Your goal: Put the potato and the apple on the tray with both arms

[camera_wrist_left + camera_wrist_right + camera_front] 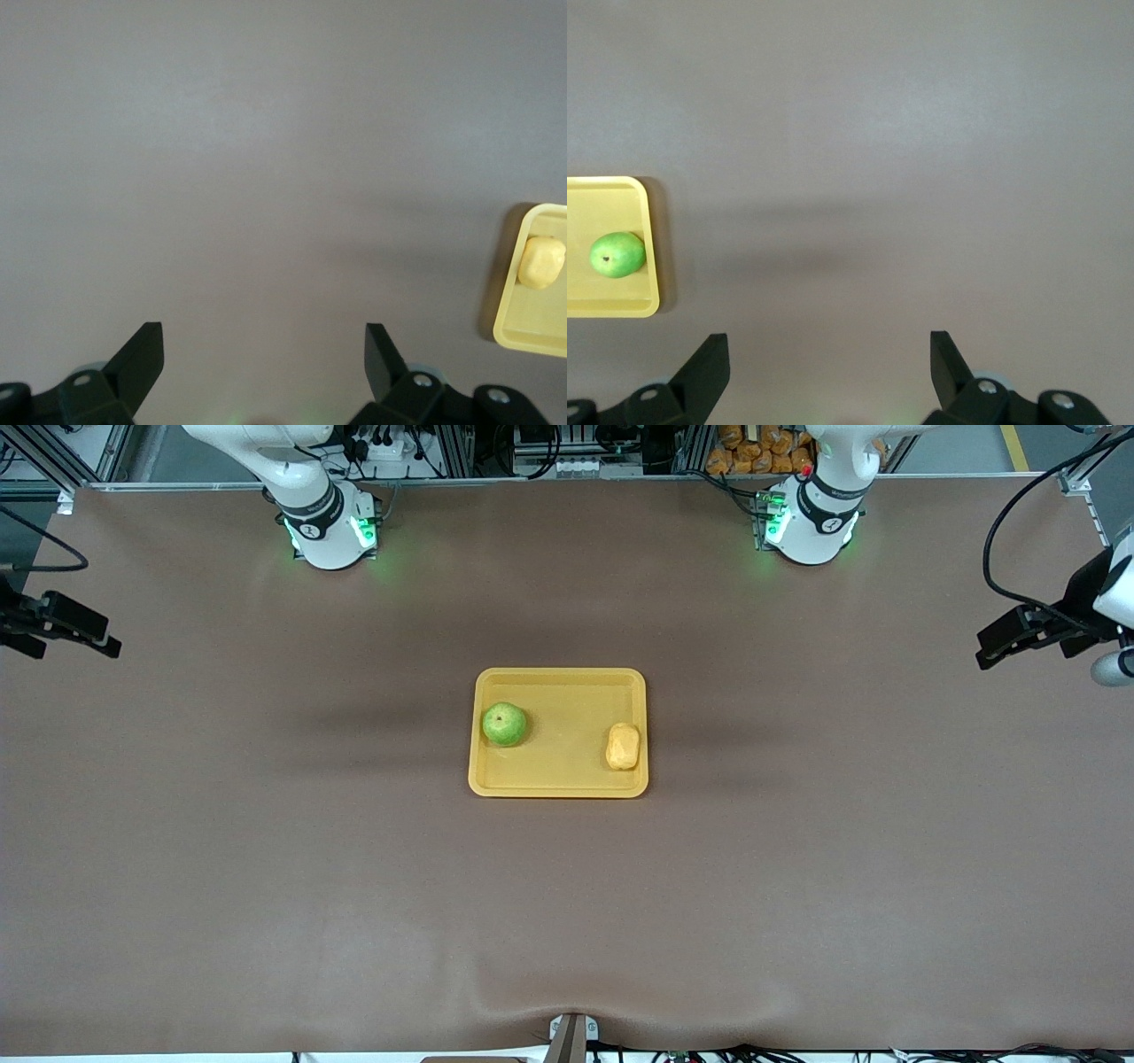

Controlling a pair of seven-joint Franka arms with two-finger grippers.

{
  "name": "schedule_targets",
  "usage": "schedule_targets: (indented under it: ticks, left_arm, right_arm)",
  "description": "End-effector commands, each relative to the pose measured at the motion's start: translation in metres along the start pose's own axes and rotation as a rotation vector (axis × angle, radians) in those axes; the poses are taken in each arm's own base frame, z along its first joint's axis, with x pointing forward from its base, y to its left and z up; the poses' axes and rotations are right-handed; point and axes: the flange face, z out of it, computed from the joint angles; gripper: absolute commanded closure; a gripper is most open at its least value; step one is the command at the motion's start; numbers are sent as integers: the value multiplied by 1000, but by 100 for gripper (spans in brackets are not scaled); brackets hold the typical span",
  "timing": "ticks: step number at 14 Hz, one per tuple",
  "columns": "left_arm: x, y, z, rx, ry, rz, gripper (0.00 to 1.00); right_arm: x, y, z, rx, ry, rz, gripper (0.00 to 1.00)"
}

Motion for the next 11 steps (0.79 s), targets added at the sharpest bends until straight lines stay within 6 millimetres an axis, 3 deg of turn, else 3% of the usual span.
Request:
schedule_targets:
  ticks: [1, 3, 11]
  left_arm:
    - [-25, -2, -4, -11, -6, 26, 0]
    - [-29, -3, -8, -12, -6, 26, 0]
    - [-37, -3, -15, -74, -68, 37, 0]
  right_arm:
    - [-16, -15, -12, -27, -1, 18, 0]
    - [-17, -28, -12, -29, -8, 14, 0]
    - [-16, -22, -11, -28, -16, -21, 0]
